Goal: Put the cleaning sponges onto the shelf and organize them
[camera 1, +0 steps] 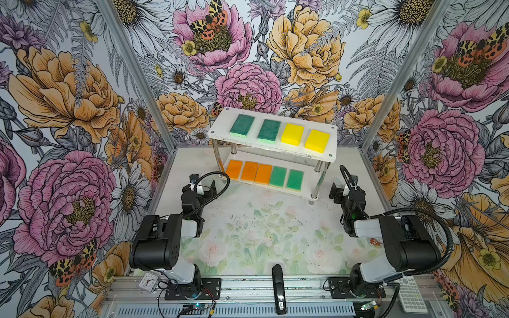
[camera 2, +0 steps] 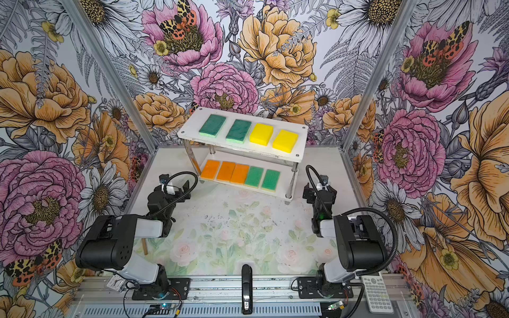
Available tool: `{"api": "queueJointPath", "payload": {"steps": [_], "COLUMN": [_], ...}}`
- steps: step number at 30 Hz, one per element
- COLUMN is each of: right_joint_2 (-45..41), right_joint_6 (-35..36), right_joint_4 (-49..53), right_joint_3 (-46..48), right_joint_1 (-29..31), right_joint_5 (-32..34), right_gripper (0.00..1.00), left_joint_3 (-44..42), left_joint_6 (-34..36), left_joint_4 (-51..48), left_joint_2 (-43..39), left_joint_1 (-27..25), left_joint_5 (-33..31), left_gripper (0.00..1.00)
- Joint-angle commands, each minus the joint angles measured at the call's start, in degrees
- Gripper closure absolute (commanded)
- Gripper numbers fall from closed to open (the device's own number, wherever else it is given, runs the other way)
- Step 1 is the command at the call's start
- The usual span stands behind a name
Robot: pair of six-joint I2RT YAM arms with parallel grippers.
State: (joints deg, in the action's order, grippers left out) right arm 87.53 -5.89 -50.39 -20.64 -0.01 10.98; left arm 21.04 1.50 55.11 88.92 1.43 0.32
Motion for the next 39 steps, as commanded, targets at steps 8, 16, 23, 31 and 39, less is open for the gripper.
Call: {"api": "queueJointPath", "payload": {"steps": [8,16,23,31,39], "right_joint_2": [0.5,0.5,0.4,0.4,0.5], "right_joint_6": [0.3,0.4,0.4,0.4,0.4], "right_joint_4": [-0.1,-0.1,-0.2,-0.2,-0.2], "right_joint_3": [-1.5,-1.4,-1.3,-1.4,-1.4], "right_joint_1": [0.0,0.0,0.0,0.0,0.0], "right_joint_5": [0.8,0.8,0.8,0.8,0.8], "right_gripper": [0.00,0.00,0.00,0.00,0.00], "left_joint_3": [0.7,0.5,0.4,0.5,0.5], "left_joint_6": [-0.6,-1.5,-1.0,-1.0,-0.9], "left_joint_4": [-1.4,-1.0,-0.8,-1.0,-1.1], "left_joint_2": [0.0,0.0,0.0,0.0,0.0], "left_joint_1": [0.8,0.8,0.3,0.3,0.3], "left_joint_5": [2.6,-0.1,-0.3,-0.1,0.0], "left_gripper": [0.01,0.01,0.01,0.01,0.01]}}
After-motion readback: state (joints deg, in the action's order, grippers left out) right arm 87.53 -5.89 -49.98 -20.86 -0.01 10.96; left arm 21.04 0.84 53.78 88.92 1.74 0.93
